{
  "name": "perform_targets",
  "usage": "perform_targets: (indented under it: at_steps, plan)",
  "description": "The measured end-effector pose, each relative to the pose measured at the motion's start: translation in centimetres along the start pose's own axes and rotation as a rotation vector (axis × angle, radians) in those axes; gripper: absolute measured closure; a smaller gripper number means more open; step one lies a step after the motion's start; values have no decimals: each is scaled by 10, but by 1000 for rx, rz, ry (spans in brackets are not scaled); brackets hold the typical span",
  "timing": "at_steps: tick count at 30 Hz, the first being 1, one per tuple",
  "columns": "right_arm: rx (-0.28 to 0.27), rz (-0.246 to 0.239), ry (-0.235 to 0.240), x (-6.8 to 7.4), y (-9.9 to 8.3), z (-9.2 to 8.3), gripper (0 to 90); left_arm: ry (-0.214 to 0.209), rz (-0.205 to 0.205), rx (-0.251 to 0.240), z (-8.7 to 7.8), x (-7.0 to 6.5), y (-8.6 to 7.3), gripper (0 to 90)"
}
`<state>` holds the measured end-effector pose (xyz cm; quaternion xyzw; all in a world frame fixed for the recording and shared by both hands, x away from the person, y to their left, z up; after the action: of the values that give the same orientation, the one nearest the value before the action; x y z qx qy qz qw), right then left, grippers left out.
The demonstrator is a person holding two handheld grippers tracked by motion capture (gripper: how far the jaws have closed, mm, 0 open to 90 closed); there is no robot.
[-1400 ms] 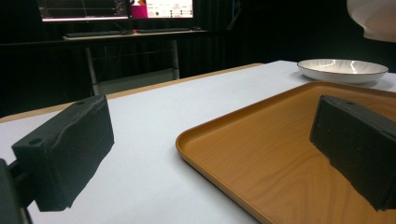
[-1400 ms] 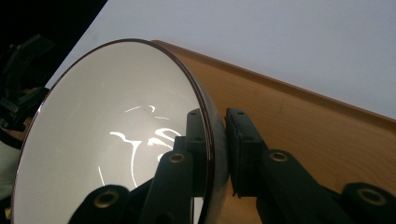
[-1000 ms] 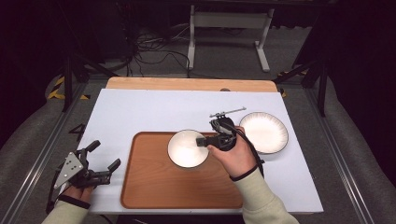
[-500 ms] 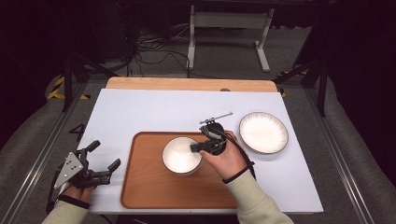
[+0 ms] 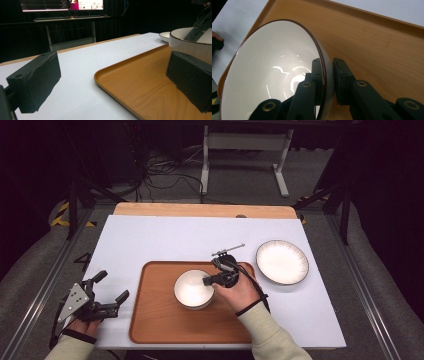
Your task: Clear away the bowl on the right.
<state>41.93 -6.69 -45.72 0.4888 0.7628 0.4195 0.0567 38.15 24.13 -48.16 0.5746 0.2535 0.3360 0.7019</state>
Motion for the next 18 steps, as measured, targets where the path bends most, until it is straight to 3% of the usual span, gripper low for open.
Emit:
perform_targets:
  at_steps: [18]
  plan:
    - [38,24,-5,-8,-9,9,791,0,0,-1,0,0,0,2]
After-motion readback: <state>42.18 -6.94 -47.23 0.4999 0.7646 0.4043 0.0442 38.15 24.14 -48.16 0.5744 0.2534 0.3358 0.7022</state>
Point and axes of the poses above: each handheld gripper's, and its own axes: z roughly forward along the jaws, y roughly out of its top, x roughly to its left, the point moved 8 cm from there along z, roughly forward along the jaws, and after that the axes turned 15 degrees about -x, right-handed, at the moved point
